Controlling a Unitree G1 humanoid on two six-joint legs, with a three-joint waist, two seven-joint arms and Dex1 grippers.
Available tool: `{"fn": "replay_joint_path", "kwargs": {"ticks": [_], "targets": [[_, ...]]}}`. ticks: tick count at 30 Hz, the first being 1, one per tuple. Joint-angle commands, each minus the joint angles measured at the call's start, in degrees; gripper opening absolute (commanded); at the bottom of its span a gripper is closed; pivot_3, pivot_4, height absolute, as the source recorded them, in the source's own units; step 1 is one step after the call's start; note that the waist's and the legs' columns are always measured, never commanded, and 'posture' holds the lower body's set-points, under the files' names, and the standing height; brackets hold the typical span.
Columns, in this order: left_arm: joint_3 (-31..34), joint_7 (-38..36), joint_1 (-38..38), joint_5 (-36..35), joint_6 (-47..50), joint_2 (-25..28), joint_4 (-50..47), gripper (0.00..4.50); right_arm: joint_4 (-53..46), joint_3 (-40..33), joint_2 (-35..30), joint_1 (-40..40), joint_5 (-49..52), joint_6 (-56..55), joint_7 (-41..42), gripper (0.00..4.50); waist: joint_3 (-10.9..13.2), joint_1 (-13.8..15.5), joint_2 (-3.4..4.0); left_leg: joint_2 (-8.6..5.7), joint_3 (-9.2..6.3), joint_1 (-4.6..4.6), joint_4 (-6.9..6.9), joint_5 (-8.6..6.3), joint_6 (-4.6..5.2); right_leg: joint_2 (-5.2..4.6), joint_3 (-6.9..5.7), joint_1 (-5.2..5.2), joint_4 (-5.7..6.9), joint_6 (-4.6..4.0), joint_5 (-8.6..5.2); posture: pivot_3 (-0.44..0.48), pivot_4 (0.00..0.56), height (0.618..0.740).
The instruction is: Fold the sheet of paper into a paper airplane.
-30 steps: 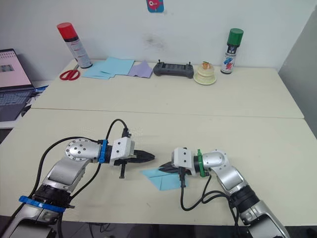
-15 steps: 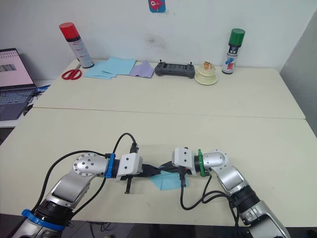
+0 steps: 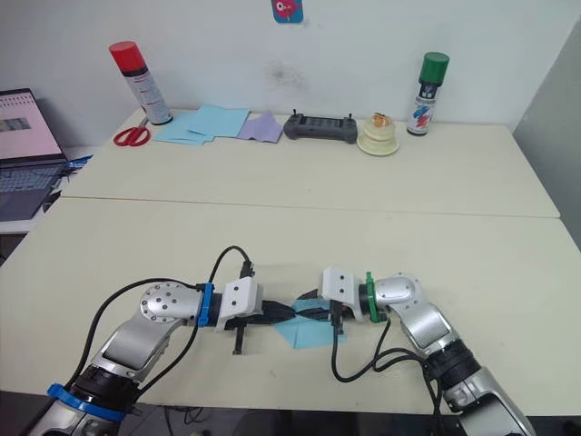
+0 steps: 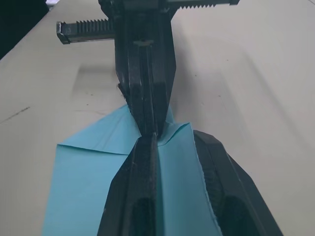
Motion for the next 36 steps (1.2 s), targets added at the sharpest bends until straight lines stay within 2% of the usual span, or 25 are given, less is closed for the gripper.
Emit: {"fn": "replay_joint_path", "kwargs": {"ticks": [1, 9, 14, 19, 30, 36], "targets": [[0.52, 0.63, -0.47, -0.01, 0.31, -0.16, 0.85, 0.00, -5.59, -2.43, -1.09, -0.39, 2.79, 2.12, 0.30, 1.17, 0.00, 0.00, 0.00, 0.00, 0.00, 0.00, 0.00, 0.00, 0.00, -0.01, 0.01, 0.00, 0.00, 0.00, 0.00, 0.000, 0.150, 0.740], [0.40, 0.12, -0.87, -0.58, 0.10, -0.14, 1.08, 0.00, -10.17, -6.42, -2.58, -0.80, 4.85, 4.73, -2.34, 1.17, 0.00, -0.01, 0.00, -0.01, -0.01, 0.00, 0.00, 0.00, 0.00, -0.01, -0.01, 0.00, 0.00, 0.01, 0.00, 0.000, 0.150, 0.740], [0.24, -0.23, -1.19, -0.60, -0.22, -0.13, 1.37, 0.00, -12.41, -4.40, -3.62, 1.91, 3.38, 4.78, -2.19, 1.17, 0.00, 0.00, 0.00, -0.01, 0.00, -0.01, -0.01, 0.00, 0.00, -0.01, 0.00, -0.01, -0.01, 0.01, -0.01, 0.000, 0.150, 0.740], [0.12, -0.49, -1.52, -0.50, -0.54, -0.07, 1.73, 0.00, -10.49, -2.33, -2.93, 3.91, 0.69, 6.36, -5.07, 0.04, 0.00, -0.01, 0.00, -0.03, 0.03, -0.02, -0.08, 0.00, 0.00, -0.01, 0.02, -0.03, -0.04, 0.01, -0.01, 0.000, 0.150, 0.740], [0.74, -0.91, -2.07, -0.88, -0.73, 0.03, 2.10, 0.00, -8.54, -0.92, -3.22, 3.86, -0.54, 8.37, -5.95, 0.04, 0.00, -0.01, 0.00, -0.05, 0.02, 0.00, -0.18, 0.00, 0.00, 0.00, 0.01, -0.05, -0.05, 0.01, -0.01, 0.000, 0.150, 0.740], [4.92, 0.71, -4.15, -3.39, 0.33, -0.36, 4.03, 0.00, -6.80, 1.37, -4.30, 3.99, -3.59, 8.85, -6.58, 0.04, 0.00, -0.01, -0.01, -0.06, 0.00, 0.02, -0.27, 0.00, 0.00, 0.01, -0.02, -0.06, -0.06, 0.01, -0.01, 0.000, 0.150, 0.740]]}}
